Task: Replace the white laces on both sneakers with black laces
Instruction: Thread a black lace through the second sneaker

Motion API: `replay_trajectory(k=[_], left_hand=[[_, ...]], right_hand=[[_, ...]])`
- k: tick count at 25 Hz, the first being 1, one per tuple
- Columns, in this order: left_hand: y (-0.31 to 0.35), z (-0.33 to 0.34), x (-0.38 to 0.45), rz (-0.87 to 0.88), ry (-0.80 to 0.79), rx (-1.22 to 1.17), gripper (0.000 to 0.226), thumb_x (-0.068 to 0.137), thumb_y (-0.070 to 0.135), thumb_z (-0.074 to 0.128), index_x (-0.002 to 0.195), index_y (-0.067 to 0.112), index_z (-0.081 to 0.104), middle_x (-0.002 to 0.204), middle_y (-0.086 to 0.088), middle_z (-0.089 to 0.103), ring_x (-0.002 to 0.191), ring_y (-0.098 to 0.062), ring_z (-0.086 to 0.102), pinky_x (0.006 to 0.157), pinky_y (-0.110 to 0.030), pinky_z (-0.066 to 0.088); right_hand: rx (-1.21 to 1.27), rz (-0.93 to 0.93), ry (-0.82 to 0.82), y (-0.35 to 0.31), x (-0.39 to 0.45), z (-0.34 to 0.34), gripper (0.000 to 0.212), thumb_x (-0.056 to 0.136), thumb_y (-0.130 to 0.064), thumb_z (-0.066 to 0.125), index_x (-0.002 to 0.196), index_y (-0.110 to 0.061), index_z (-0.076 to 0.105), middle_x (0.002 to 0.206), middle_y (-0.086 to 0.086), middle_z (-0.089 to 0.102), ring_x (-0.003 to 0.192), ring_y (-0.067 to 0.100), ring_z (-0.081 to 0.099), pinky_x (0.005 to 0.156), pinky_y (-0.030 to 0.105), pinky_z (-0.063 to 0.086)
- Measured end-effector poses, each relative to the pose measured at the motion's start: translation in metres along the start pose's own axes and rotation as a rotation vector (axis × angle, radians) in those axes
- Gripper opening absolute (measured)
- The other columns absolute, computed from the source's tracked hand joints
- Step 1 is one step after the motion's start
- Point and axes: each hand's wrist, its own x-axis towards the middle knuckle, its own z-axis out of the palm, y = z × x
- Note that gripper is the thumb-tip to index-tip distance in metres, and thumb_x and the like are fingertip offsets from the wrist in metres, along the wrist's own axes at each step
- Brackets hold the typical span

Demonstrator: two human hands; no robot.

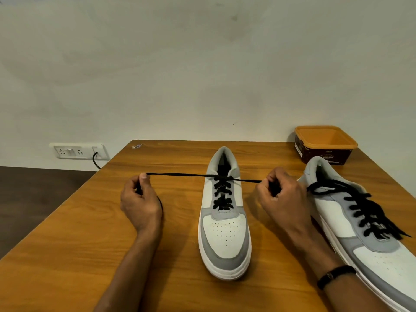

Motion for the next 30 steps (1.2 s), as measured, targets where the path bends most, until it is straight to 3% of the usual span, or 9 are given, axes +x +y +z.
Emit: replay_trajectory(k=[4,8,11,13,18,23,25,27,30], left_hand=[[-0.006,-0.004,0.002,0.073,-0.041,0.125,0.023,0.107,0.029,0.054,0.123,0.018,0.066,0.118,-0.003,0.066,0.117,-0.026,0.059,0.093,-0.037,0.047],[0.001,0.003,-0.025,0.59,-0.415,0.151,0.039,0.105,0.026,0.051,0.142,0.017,0.06,0.139,0.001,0.06,0.132,-0.016,0.049,0.106,-0.036,0.044],[0.003,0.009,-0.033,0.658,-0.649,0.119,0.038,0.107,0.032,0.053,0.142,0.021,0.062,0.133,0.006,0.066,0.127,-0.009,0.054,0.101,-0.019,0.045],[0.0,0.009,-0.032,0.648,-0.674,0.125,0.033,0.107,0.037,0.055,0.133,0.024,0.068,0.123,0.011,0.07,0.117,-0.006,0.058,0.091,-0.02,0.05],[0.003,0.003,-0.031,0.409,-0.752,0.152,0.027,0.099,0.05,0.06,0.113,0.03,0.072,0.106,0.018,0.07,0.103,-0.005,0.063,0.082,-0.031,0.058],[0.032,-0.012,-0.031,-0.095,-0.836,-0.389,0.023,0.093,0.031,0.068,0.101,0.01,0.071,0.088,-0.007,0.075,0.082,-0.019,0.069,0.083,-0.037,0.057],[0.037,-0.017,-0.026,-0.181,-0.86,-0.527,0.037,0.084,0.036,0.075,0.109,0.009,0.074,0.086,-0.008,0.074,0.08,-0.017,0.068,0.087,-0.037,0.058],[0.041,-0.018,-0.02,-0.292,-0.893,-0.71,0.044,0.081,0.028,0.077,0.121,0.011,0.074,0.092,-0.009,0.074,0.081,-0.016,0.069,0.088,-0.033,0.06],[0.049,-0.017,-0.018,-0.419,-0.993,-0.898,0.042,0.084,0.006,0.068,0.125,0.013,0.075,0.108,-0.011,0.075,0.087,-0.017,0.072,0.09,-0.031,0.062]], right_hand=[[0.067,0.051,-0.009,-0.003,-0.001,0.0,0.013,0.1,-0.015,0.064,0.089,-0.017,0.058,0.074,-0.006,0.058,0.071,0.01,0.06,0.057,0.016,0.05],[0.279,0.258,-0.092,-0.004,0.004,-0.009,0.004,0.099,-0.025,0.071,0.096,-0.024,0.073,0.081,-0.009,0.072,0.079,-0.001,0.067,0.066,0.012,0.053],[0.541,0.486,-0.236,-0.006,0.013,-0.014,0.008,0.097,-0.023,0.073,0.095,-0.017,0.076,0.072,0.0,0.073,0.062,0.01,0.062,0.06,0.024,0.051],[0.732,0.632,-0.339,-0.005,0.018,-0.02,0.013,0.095,-0.022,0.073,0.092,-0.009,0.076,0.067,0.005,0.066,0.059,0.015,0.054,0.056,0.024,0.046],[1.047,0.759,-0.705,0.002,0.022,-0.036,0.019,0.089,-0.021,0.078,0.091,-0.002,0.078,0.069,0.009,0.063,0.057,0.013,0.055,0.056,0.023,0.05],[1.252,0.666,-0.823,0.002,0.023,-0.044,0.043,0.069,-0.031,0.098,0.093,-0.002,0.077,0.069,0.007,0.064,0.061,0.015,0.057,0.063,0.029,0.05],[1.286,0.634,-0.765,-0.001,0.024,-0.047,0.044,0.064,-0.031,0.101,0.091,-0.005,0.079,0.086,0.011,0.071,0.078,0.019,0.066,0.068,0.032,0.057],[1.317,0.585,-0.677,-0.002,0.026,-0.045,0.041,0.064,-0.029,0.101,0.091,-0.006,0.081,0.118,0.017,0.073,0.108,0.027,0.07,0.087,0.043,0.062],[1.444,0.468,-0.562,-0.008,0.024,-0.032,0.028,0.078,-0.023,0.091,0.094,-0.003,0.079,0.148,0.023,0.058,0.138,0.035,0.057,0.112,0.057,0.047]])
